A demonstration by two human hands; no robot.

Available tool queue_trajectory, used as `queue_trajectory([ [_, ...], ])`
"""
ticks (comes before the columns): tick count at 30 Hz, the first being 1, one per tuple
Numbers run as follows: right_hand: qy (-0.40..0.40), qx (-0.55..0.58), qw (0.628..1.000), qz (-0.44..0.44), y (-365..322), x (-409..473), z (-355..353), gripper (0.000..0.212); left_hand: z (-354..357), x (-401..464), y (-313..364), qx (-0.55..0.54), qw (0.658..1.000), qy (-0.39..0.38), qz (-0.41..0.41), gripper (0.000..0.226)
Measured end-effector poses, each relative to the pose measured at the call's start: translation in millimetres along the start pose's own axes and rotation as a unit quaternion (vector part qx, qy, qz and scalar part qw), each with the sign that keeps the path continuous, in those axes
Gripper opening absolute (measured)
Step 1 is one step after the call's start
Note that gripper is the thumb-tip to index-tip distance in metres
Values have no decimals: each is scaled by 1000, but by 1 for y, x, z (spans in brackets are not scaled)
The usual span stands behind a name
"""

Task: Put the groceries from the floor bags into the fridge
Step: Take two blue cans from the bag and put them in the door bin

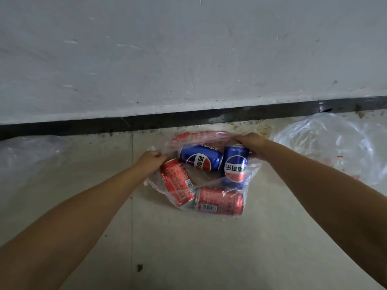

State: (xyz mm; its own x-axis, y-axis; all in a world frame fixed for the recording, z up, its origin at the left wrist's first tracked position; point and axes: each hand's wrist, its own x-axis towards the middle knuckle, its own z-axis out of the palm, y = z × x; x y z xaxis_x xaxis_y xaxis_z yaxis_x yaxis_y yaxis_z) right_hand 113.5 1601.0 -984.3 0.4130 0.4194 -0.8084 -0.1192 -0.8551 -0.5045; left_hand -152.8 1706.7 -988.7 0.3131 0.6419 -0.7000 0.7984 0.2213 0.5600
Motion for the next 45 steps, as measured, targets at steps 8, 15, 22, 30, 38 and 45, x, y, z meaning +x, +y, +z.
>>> queue_trajectory([
  [8,83,-419,874,-229,-25,5,-2,24,-15,-3,17,365,839,115,387,28],
  [15,88,-310,910,-260,19,-37,-2,74,37,10,43,528,735,-23,424,82],
  [22,-11,-337,931,-142,105,-78,0,117,46,23,51,529,756,0,385,86],
  [30,131,-349,905,-202,40,-72,-9,41,44,19,58,409,866,-47,283,79],
  [38,-1,-779,502,-374,39,-62,8,77,36,8,58,430,863,-39,264,77],
  [45,-4,-718,526,-455,35,-50,5,80,45,6,52,430,870,-20,241,76],
])
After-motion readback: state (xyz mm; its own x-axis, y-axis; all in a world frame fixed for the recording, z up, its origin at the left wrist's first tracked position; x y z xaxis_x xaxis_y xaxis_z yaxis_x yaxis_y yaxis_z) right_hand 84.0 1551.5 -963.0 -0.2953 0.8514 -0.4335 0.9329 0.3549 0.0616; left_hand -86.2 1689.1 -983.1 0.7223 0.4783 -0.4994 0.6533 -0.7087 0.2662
